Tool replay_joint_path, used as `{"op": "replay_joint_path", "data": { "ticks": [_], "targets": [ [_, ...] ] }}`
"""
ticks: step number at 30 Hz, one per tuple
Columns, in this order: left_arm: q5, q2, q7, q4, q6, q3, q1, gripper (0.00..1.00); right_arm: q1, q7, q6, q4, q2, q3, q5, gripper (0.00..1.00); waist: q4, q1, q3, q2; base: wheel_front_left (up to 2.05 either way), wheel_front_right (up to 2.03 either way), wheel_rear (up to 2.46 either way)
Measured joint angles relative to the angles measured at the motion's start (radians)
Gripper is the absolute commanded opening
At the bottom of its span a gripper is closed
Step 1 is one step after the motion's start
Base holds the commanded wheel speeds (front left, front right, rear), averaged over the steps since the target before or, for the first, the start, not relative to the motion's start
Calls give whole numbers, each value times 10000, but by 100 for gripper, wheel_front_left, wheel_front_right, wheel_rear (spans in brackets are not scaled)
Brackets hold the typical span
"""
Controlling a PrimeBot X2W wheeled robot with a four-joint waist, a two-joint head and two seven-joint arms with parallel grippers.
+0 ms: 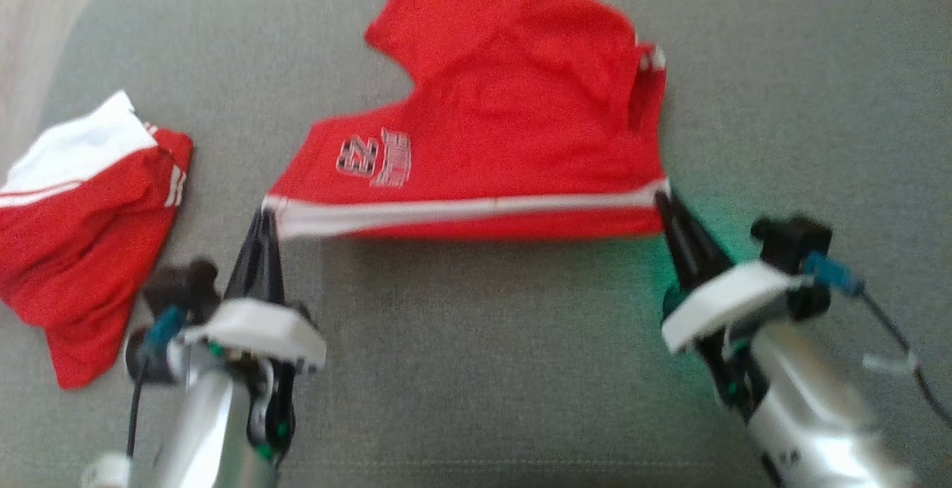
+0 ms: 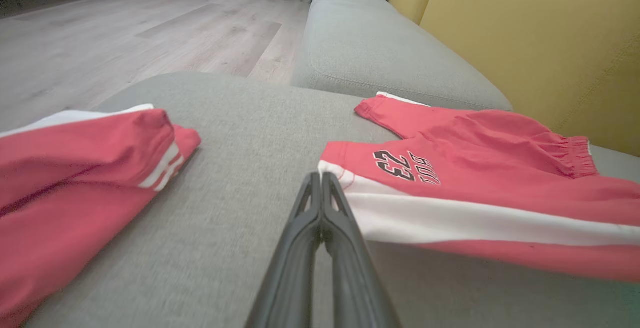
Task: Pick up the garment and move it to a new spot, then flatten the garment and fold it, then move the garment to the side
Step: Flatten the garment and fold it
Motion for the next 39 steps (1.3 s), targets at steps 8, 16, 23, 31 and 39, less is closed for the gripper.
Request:
{"op": "replay_joint_path", "data": {
  "ticks": [8, 16, 23, 31, 39],
  "targets": [
    [-347, 56, 0, -934, 236, 50, 2173, 0, 2234, 0, 0, -961, 117, 504, 472, 0, -46, 0, -1068, 0, 0, 0, 0],
    [-339, 81, 8, -1572, 351, 234, 3132, 0, 3231, 2, 0, -1158, 209, 497, 890, 0, -21, -1, -1497, 0, 0, 0, 0],
    [297, 334, 6, -1273, -456, 238, 1034, 0, 2338, 2, 0, -1616, 583, -357, 1020, 0, -245, -1, -707, 0, 0, 0, 0],
    [951, 1152, 274, 1066, -1360, -548, -3289, 0, 226, 2, 0, -1616, 1024, -1216, 1034, 0, -715, 0, 787, 0, 0, 0, 0],
    [1195, 1576, 539, 2993, -1597, -1430, -6294, 0, -632, 2, 0, -1804, 1216, -1409, 1049, 0, -1317, 0, 2132, 0, 0, 0, 0]
  ]
}}
